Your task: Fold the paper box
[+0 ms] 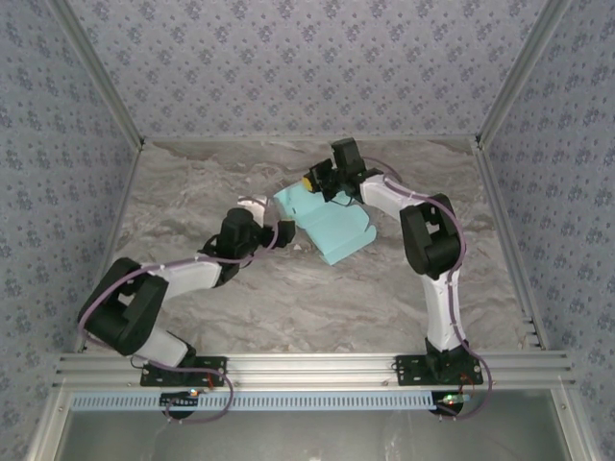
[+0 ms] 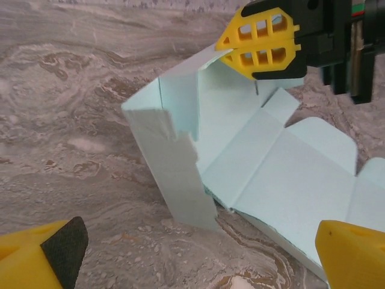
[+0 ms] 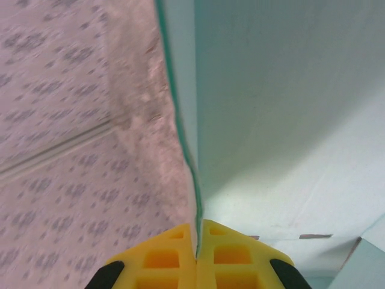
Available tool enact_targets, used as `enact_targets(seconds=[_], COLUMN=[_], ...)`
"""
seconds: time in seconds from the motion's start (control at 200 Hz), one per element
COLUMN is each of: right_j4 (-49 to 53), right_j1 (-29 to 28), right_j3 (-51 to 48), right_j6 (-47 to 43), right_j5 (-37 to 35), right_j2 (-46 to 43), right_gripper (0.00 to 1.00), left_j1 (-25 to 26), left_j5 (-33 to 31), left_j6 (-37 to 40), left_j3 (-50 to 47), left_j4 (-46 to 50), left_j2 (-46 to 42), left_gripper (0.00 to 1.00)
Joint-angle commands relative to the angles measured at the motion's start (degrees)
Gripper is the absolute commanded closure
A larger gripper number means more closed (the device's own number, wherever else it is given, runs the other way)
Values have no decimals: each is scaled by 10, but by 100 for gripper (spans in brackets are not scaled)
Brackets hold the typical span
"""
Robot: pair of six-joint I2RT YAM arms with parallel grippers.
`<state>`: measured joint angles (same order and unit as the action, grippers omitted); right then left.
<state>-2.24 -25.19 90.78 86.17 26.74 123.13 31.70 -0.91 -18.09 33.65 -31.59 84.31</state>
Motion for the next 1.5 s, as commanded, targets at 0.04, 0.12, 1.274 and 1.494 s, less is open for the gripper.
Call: enact_targets(seconds=[0.04,0.12,1.274,1.494], right_j4=[-263,-343,-483,-504], right_j1=[9,12,36,34], right_j3=[-78,-126,-257,-264], right_j6=[-1,-4,-54,-32], right_j5=[70,71,129,130], right_j2=[-41,-53,18,18], right_gripper=[100,100,100,100], left_j1=[-25,-30,-46,-45], left_j5=[-15,-25,40,85], left_j6=[-20,-18,118,106], left_j3=[-63,-91,16,46], left_j4=[-45,-75,-205,-186], left_j2=[-31,-37,183,197], left_gripper=[1,1,36,49])
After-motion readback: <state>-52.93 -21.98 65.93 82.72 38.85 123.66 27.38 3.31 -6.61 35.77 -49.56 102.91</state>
